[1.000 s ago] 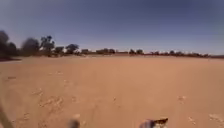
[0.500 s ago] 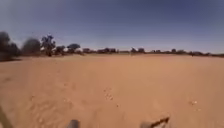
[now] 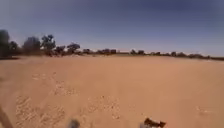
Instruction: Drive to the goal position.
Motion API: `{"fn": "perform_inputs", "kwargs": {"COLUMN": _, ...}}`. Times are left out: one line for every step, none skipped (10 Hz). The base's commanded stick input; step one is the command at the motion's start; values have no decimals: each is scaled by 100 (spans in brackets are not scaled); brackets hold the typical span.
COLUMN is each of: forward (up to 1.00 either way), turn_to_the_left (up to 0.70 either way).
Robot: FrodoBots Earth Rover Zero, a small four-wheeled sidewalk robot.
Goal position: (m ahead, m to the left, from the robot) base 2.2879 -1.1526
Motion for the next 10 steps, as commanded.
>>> {"fn": "perform_inputs", "kwargs": {"forward": 50, "turn_to_the_left": -1}}
{"fn": "perform_inputs", "kwargs": {"forward": 50, "turn_to_the_left": -1}}
{"fn": "perform_inputs", "kwargs": {"forward": 50, "turn_to_the_left": -1}}
{"fn": "perform_inputs", "kwargs": {"forward": 50, "turn_to_the_left": -1}}
{"fn": "perform_inputs", "kwargs": {"forward": 50, "turn_to_the_left": -1}}
{"fn": "perform_inputs", "kwargs": {"forward": 50, "turn_to_the_left": -1}}
{"fn": "perform_inputs", "kwargs": {"forward": 50, "turn_to_the_left": -1}}
{"fn": "perform_inputs", "kwargs": {"forward": 50, "turn_to_the_left": -1}}
{"fn": "perform_inputs", "kwargs": {"forward": 50, "turn_to_the_left": -1}}
{"fn": "perform_inputs", "kwargs": {"forward": 50, "turn_to_the_left": -1}}
